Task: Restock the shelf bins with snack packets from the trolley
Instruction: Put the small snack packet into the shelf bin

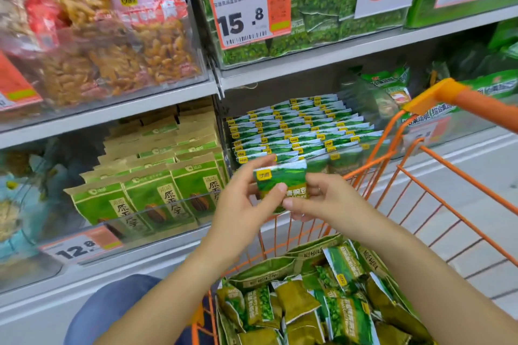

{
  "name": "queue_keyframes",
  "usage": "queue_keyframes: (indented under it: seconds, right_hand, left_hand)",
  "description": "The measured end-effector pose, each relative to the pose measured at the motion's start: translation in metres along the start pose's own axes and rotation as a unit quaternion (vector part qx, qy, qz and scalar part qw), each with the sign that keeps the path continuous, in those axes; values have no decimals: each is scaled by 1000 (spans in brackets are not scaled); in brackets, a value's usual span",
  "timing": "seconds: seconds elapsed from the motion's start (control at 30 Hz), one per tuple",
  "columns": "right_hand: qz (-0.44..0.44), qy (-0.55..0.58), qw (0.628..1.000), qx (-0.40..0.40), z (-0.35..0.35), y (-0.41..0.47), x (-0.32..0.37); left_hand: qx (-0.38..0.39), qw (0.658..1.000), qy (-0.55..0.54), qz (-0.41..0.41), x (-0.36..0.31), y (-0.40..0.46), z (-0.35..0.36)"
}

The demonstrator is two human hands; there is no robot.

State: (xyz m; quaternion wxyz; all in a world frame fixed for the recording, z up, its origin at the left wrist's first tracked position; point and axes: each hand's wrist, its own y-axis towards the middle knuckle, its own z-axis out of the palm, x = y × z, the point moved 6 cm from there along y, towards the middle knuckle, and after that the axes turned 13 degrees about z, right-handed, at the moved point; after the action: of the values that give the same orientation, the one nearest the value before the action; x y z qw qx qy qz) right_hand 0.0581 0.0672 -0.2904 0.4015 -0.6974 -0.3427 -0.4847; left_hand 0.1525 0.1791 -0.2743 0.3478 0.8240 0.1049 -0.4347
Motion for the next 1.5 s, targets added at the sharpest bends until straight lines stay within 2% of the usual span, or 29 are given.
queue_keyframes:
  seconds: [0.07, 0.13, 0.17, 0.27, 0.3, 0.4, 0.5, 0.77, 0.97, 1.07, 1.1, 1.13, 1.2, 1.23, 1.27, 1.33, 1.4, 1.47, 1.5]
  right_hand:
    - [-30, -68, 997, -32, -4, 3, 0]
    - [-62, -169, 980, -78, -5, 1, 3]
    - [-76, -217, 968, -104, -6, -1, 5]
    - [-116, -306, 924, -197, -18, -6, 11]
    - [-130, -315, 913, -224, -23, -7, 14]
    - [-132, -316, 902, -264, -35, -7, 13]
    - [-128, -338, 895, -261, -34, -7, 11]
    - [-122, -358, 892, -249, -34, -4, 10]
    - [-96, -351, 897, -250, -44, -4, 12]
    - [-22, -344, 916, -206, -53, -4, 9]
    - [18, -351, 920, -174, -56, -3, 4]
    - [65, -364, 920, -132, -57, -1, -5]
    - [157, -423, 891, -42, -53, 3, -30]
    - [191, -471, 861, -8, -49, 6, -45]
    - [217, -517, 828, 21, -44, 9, -59]
    - [245, -580, 773, 76, -30, 16, -88]
    - [251, -609, 745, 107, -21, 21, -113]
    - [250, -637, 721, 106, -22, 25, -132]
    - [258, -646, 710, 107, -23, 26, -140]
  left_hand:
    - [80, 995, 63, 14, -7, 14, -8]
    - [148, 973, 173, 43, -16, 27, -14]
    - [144, 960, 231, 67, -22, 35, -20]
    - [65, 907, 394, 131, -39, 62, -41]
    - [67, 880, 452, 132, -39, 71, -43]
    - [178, 803, 565, 66, -15, 92, -31]
    - [252, 778, 575, 30, 10, 106, -14]
    - [369, 749, 550, -24, 70, 108, 17]
    - [449, 722, 525, -35, 84, 113, 21]
    - [422, 711, 563, -14, 63, 116, 15]
    - [371, 718, 589, 22, 47, 115, 13]
    - [296, 739, 601, 72, 28, 111, 9]
    - [146, 809, 533, 199, -10, 85, 9]
    - [117, 839, 470, 248, -24, 65, 13]
    - [135, 858, 416, 271, -32, 44, 21]
    - [273, 862, 358, 232, -19, 3, 46]
    - [398, 823, 362, 182, 9, -30, 64]
    - [450, 802, 359, 162, 27, -44, 69]
    - [457, 805, 349, 148, 33, -45, 70]
